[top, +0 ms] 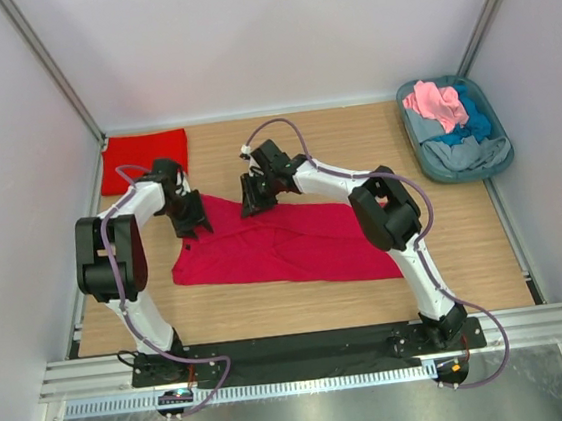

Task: Fold and stack the t-shirts
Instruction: Fold the tshirt

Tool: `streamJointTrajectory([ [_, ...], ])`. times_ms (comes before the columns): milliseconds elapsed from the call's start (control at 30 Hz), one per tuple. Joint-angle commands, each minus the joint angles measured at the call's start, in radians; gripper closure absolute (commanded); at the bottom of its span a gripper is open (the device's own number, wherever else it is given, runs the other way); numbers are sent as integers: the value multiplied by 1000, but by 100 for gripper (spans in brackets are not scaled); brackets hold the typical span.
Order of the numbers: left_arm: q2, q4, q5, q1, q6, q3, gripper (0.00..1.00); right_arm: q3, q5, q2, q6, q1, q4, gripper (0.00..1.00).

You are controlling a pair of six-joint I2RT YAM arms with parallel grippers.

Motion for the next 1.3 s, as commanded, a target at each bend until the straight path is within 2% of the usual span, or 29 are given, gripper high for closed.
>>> streamJointTrajectory([
  [0,-23,22,19,3,26,21,51,35,14,-27,-15,7,22,73],
  [200,-40,13,-29,3,35,12,51,27,36,-49,-23,5,17,93],
  [300,-43,29,16,3,38,7,52,22,34,-50,-12,5,22,97],
  [367,-43,33,14,3,38,7,57,21,33,-52,-10,7,25,98],
  [500,-42,28,4,3,37,1,71,9,33,-59,-6,7,31,99],
  [633,-58,16,-13,3,29,10,98,-4,29,-69,5,7,40,99],
  [667,-64,7,-19,3,26,16,100,-4,28,-72,8,8,39,99],
  [833,-149,-44,-24,1,-19,29,100,-14,36,-99,1,8,23,99],
  [1267,-376,-159,-58,-25,-108,-86,100,-175,16,-248,-33,10,8,99],
])
